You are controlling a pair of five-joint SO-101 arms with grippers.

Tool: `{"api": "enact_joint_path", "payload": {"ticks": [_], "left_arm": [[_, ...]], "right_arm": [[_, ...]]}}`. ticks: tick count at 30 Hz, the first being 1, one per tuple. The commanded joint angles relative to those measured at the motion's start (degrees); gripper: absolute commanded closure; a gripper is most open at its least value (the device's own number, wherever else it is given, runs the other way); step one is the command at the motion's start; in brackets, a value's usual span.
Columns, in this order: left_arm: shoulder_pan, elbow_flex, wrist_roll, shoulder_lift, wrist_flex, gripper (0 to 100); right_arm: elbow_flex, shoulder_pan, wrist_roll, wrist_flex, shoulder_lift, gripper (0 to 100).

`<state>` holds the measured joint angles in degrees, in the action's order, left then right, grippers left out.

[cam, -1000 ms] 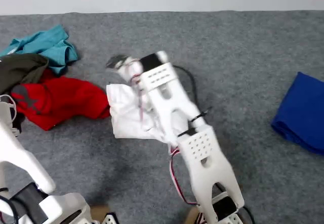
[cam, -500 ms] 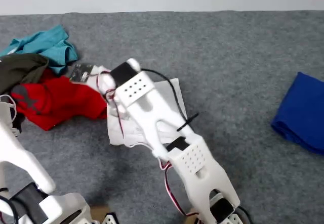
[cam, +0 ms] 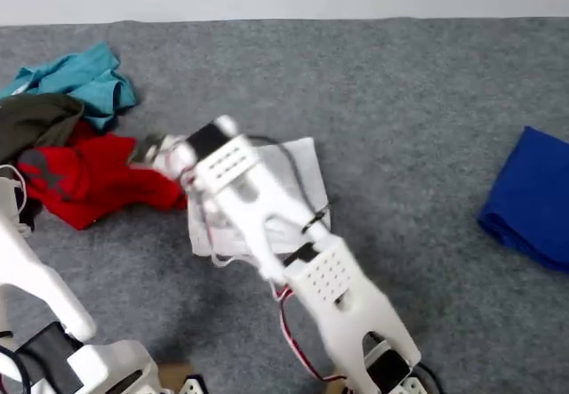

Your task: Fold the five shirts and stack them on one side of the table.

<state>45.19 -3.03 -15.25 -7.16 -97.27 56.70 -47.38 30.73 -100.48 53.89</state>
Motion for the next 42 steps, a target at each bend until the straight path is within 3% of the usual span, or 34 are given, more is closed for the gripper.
{"api": "enact_joint_path", "payload": {"ticks": [1,6,12,25,36,42], "left_arm": [[-0.4,0.2,-0.3,-2.6,1.0,100],[-0.4,0.3,-0.3,-2.6,1.8,100],[-0.4,0.4,-0.4,-2.4,1.8,100],[-0.4,0.3,-0.5,-2.2,3.1,100],[-0.4,0.3,-0.5,-2.3,2.8,100],[-0.4,0.3,-0.4,-2.3,2.7,100]], "right_arm": [[-1.7,-2.9,0.2,-2.2,-5.0,98.8],[-8.4,-3.7,0.4,-2.2,-11.3,98.9],[-9.5,0.9,0.2,-1.3,-16.0,98.9],[-9.2,-4.0,0.0,0.9,-0.8,98.9],[0.8,9.5,-1.8,-2.0,-12.2,98.6],[1.1,15.2,-1.8,1.5,-10.1,98.6]]}}
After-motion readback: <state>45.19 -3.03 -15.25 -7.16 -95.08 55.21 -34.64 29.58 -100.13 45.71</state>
